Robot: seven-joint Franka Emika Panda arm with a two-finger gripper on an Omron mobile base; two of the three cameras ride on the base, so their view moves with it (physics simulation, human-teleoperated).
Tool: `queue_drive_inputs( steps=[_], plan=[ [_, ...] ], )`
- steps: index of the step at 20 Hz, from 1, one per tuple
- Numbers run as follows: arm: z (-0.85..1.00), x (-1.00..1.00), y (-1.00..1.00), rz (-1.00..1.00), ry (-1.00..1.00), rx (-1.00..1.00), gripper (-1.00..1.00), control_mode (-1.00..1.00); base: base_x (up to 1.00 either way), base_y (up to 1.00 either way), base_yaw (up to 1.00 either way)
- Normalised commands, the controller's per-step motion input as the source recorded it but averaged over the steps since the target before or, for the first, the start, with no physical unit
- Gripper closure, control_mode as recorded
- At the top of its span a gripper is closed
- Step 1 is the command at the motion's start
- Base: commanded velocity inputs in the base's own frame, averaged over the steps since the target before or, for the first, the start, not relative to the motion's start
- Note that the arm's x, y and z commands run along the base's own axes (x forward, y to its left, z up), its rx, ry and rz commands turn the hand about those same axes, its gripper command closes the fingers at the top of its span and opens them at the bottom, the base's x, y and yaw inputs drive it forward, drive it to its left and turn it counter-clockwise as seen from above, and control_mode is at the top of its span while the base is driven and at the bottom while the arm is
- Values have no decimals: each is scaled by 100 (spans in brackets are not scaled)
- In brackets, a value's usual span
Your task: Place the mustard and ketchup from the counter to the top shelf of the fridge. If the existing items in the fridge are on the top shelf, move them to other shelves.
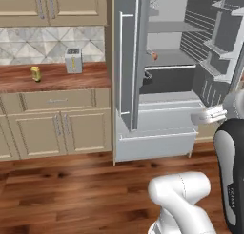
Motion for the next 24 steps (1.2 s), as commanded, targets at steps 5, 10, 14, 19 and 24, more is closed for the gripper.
queue_drive_inputs(
  steps=[5,10,14,19,24],
  plan=[
    [0,0,0,0,0,0,-100,100,53,100,8],
    [0,0,0,0,0,0,-100,100,100,100,3],
    [0,0,0,0,0,0,-100,100,100,100,0],
    [0,0,0,0,0,0,-100,100,100,100,0],
    [0,0,0,0,0,0,-100,100,100,52,5]
  ],
)
